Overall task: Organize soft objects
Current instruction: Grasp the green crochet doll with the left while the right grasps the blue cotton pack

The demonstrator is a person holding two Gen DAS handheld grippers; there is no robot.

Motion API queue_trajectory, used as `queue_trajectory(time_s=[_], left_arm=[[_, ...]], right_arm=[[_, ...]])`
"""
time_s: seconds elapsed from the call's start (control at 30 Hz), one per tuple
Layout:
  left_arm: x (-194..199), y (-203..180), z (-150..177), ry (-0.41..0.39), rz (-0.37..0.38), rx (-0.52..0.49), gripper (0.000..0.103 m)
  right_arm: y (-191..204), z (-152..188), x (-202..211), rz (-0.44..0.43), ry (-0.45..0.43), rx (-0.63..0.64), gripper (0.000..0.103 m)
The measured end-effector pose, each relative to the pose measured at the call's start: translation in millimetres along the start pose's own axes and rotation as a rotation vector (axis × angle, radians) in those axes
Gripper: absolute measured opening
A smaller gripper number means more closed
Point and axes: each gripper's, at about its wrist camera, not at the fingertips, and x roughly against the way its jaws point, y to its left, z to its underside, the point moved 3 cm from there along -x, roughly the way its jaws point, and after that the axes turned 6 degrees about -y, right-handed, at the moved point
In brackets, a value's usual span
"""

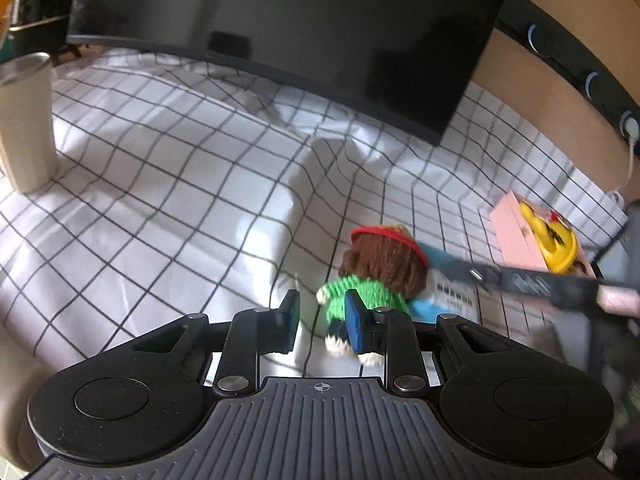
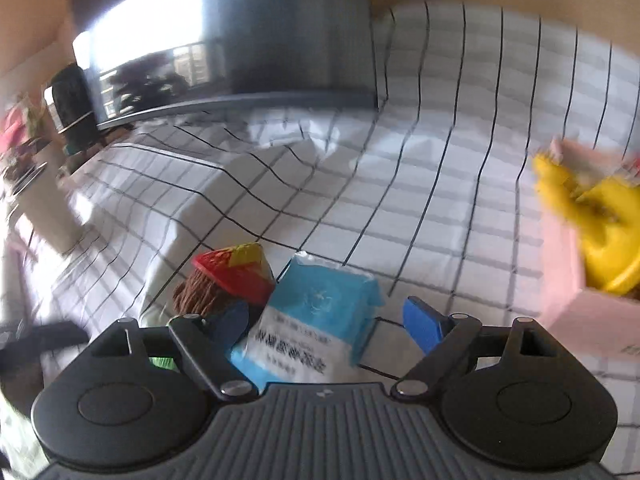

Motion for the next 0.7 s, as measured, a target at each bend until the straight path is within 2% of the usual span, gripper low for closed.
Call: queue_trajectory(time_s=[0.07, 0.1, 0.2, 0.27, 0.37, 0.47, 0.53, 0.67, 0.7], left_arm=[[-3.3, 1.3, 2.1, 0.025, 0.032, -0.016, 0.027], [-5.5, 1.7, 1.9, 0.036, 0.053, -0.030, 0.027], [-11.3, 0.1, -1.1, 0.041, 0.095, -0.058, 0.027], [-21.4, -0.5, -8.3, 0.038, 0.123, -0.049, 0.027], [-38.7, -6.0, -18.2, 0.033, 0.159, -0.054, 0.027], [-62.4, -19.3, -19.7, 0.062, 0.197, -0.100, 0.027], [-77.1, -29.2, -16.4, 0.086, 0.184, -0.152, 0.028], [-93.5, -52.5, -8.0, 0.086, 0.197, -0.256, 0.041], [-96.9, -59.5, -6.0, 0.092, 0.201, -0.288, 0.046]], right_arm=[[-6.9, 1.2, -17.5, -0.005, 0.056, -0.070, 0.085], [-11.7, 3.7, -27.7, -0.015, 0.105, -0.124, 0.082], [-26.1, 17.1, -25.5, -0.064, 0.142, -0.259, 0.052], [-27.8, 23.5, -9.2, -0.060, 0.137, -0.238, 0.052], [-33.0, 35.7, 29.0, 0.065, 0.071, -0.140, 0.052], [-44.1, 50.9, 65.4, 0.196, 0.030, -0.068, 0.051], [-56.6, 61.1, 87.8, 0.283, 0.014, -0.042, 0.051], [-89.2, 86.1, 117.2, 0.423, 0.021, -0.116, 0.053], [-96.5, 91.2, 122.0, 0.449, 0.023, -0.144, 0.058]])
